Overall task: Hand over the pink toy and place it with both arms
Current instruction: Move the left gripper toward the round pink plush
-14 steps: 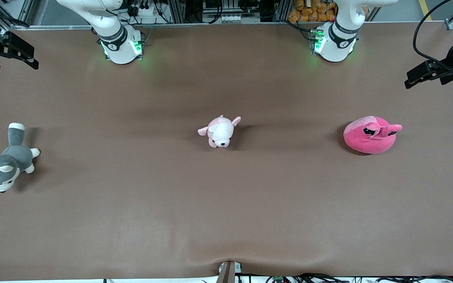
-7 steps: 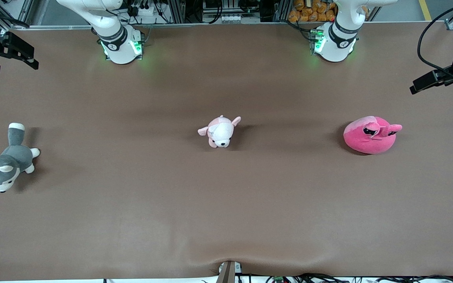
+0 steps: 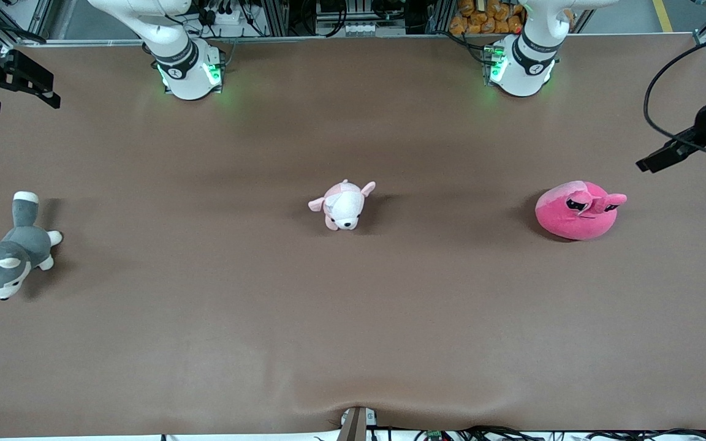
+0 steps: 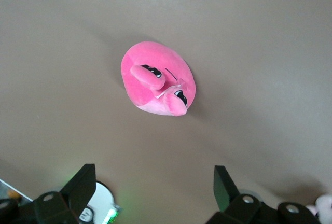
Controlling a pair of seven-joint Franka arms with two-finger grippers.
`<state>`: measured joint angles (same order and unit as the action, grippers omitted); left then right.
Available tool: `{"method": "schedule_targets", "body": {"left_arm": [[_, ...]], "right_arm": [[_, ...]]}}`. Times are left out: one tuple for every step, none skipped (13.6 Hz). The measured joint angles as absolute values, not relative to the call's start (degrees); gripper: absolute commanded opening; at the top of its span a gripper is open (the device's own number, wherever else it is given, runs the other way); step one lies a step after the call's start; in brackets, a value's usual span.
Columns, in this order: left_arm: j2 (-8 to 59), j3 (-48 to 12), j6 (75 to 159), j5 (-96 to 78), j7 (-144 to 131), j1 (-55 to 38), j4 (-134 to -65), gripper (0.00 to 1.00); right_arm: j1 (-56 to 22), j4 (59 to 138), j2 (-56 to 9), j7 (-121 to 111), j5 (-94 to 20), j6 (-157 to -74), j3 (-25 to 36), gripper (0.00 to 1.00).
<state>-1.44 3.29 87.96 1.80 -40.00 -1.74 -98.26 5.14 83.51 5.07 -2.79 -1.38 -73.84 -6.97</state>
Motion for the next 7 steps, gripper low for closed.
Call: {"method": "schedule_targets", "body": {"left_arm": [[-0.84,3.22,88.31,1.79,-45.41,-1.79,-98.52,1.00],[0.06,3.20,88.64,1.79,-50.14,-1.80,-98.44,1.00],[1.22,3.20,88.97,1.79,-53.90,-1.81,-98.11,1.00],[2.62,3.19,89.19,1.79,-56.42,-1.85,-97.34,1.00],[4.02,3.19,89.16,1.79,-57.75,-1.85,-96.29,1.00],[5.10,3.24,88.83,1.80,-58.82,-1.80,-95.45,1.00],[5.80,3.32,88.34,1.80,-60.46,-1.59,-94.92,1.00]], "right_arm": [[5.14,83.52,5.07,-2.79,-1.38,-73.84,-6.97,1.00],[5.14,83.52,5.07,-2.79,-1.38,-73.84,-6.97,1.00],[5.14,83.52,5.07,-2.79,-1.38,-73.84,-6.96,1.00],[5.14,83.53,5.07,-2.79,-1.38,-73.84,-6.97,1.00],[5.14,83.53,5.07,-2.80,-1.38,-73.84,-6.96,1.00],[5.14,83.53,5.07,-2.80,-1.38,-73.84,-6.97,1.00],[5.14,83.53,5.07,-2.79,-1.38,-73.84,-6.97,1.00]]}}
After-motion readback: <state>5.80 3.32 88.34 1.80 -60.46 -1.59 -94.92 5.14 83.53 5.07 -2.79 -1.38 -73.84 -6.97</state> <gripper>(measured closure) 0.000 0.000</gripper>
